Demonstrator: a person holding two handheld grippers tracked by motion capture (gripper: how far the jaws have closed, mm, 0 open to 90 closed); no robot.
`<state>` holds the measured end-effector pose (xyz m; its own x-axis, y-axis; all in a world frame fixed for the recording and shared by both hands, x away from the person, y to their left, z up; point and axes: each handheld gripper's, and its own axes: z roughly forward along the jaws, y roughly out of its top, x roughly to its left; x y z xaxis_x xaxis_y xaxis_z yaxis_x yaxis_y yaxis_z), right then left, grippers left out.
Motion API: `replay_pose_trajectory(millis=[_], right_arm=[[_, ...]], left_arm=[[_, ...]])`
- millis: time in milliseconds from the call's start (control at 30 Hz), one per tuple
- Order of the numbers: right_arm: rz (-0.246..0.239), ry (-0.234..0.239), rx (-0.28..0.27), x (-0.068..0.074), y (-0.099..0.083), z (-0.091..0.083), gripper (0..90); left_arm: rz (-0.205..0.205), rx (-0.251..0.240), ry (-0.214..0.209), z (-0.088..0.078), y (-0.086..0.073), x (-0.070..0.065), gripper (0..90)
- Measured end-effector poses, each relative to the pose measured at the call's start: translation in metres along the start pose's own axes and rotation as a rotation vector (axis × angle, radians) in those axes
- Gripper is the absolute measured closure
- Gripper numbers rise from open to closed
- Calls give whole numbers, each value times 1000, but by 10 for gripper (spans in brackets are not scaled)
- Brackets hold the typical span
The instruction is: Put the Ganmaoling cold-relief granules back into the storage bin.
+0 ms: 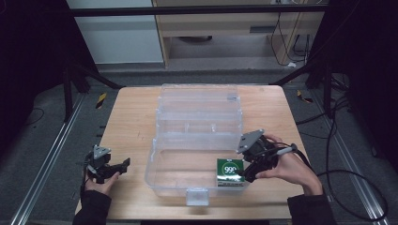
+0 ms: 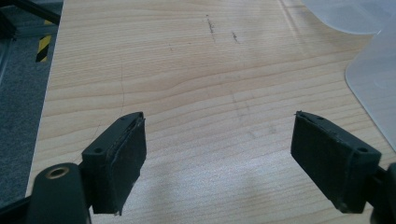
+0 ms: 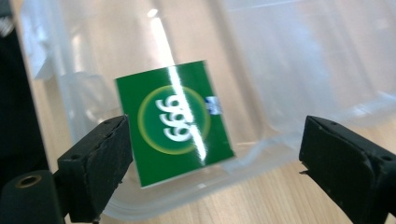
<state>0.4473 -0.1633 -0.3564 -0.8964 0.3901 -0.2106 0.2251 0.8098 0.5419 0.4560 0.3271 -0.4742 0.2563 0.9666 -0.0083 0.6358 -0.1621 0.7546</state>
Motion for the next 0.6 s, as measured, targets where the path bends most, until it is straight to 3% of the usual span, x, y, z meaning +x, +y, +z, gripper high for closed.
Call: replay_pose_trajectory(millis=[367,600], right_arm=[[303,-186,-212,-10,-59,-20,43],[549,-336,-353,-14,-104,-14,43]], left_arm=[[3,1,-1,0,0,-1,200],[1,0,-1,0,0,-1,235]])
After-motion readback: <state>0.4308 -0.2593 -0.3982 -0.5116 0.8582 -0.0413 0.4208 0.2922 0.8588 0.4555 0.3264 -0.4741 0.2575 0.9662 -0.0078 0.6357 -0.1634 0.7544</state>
